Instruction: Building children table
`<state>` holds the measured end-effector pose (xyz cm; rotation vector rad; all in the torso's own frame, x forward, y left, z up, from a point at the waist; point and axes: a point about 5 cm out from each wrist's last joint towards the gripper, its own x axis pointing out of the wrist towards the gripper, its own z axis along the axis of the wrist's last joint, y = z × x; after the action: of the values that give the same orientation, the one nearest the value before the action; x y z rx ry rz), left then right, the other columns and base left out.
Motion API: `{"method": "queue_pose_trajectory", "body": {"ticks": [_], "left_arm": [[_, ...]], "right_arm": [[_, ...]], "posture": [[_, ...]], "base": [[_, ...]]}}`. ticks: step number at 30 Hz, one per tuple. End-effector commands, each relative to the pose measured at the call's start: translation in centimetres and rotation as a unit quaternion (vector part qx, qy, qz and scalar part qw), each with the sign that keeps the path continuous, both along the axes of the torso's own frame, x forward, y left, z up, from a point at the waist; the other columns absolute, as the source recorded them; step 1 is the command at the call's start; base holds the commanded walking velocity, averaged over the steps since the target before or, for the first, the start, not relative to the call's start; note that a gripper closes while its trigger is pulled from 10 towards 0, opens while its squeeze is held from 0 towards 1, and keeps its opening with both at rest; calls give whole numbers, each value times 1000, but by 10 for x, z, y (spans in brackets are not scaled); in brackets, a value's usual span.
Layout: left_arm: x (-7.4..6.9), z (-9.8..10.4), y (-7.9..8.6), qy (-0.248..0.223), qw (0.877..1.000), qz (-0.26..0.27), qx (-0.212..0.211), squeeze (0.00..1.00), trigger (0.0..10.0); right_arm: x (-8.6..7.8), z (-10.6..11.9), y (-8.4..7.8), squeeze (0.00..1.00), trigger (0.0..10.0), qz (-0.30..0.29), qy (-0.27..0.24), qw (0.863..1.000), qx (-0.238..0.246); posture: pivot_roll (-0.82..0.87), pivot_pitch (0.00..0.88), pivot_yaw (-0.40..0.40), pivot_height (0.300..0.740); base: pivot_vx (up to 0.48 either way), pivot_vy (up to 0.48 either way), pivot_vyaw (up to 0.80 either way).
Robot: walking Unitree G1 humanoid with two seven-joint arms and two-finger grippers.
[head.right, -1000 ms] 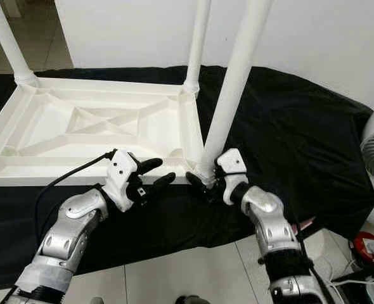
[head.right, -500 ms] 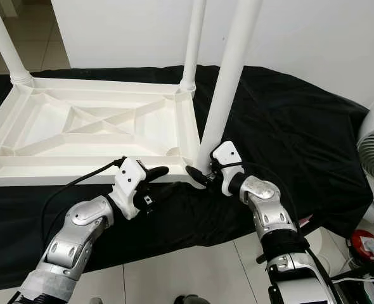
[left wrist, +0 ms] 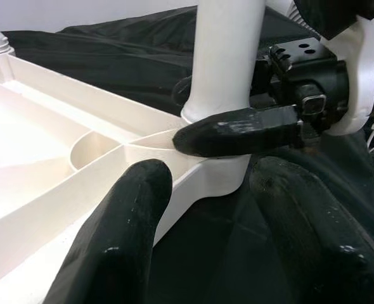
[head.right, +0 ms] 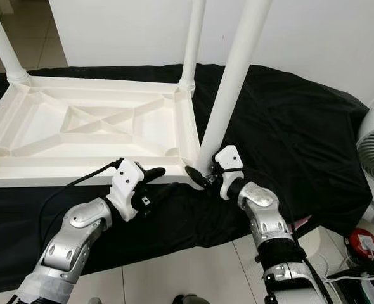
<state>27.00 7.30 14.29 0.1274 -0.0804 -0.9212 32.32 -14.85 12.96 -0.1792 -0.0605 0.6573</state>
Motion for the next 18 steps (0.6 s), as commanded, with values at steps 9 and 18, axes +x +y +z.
{"method": "queue_pose_trajectory", "body": {"ticks": [9, 18], "left_arm": [[3, 0, -3, 3, 1000, 17, -4, 0, 10000], [6, 2, -5, 0, 1000, 13, -6, 0, 10000]], "right_arm": [[-14, -13, 23, 0, 10000, -165, 33, 985, 45], [-20, -10, 45, 0, 10000, -245, 43, 966, 76]], "posture": [[51, 66, -72, 740], [46, 49, -74, 740]], "base": [[0, 0, 0], [0, 0, 0]]}}
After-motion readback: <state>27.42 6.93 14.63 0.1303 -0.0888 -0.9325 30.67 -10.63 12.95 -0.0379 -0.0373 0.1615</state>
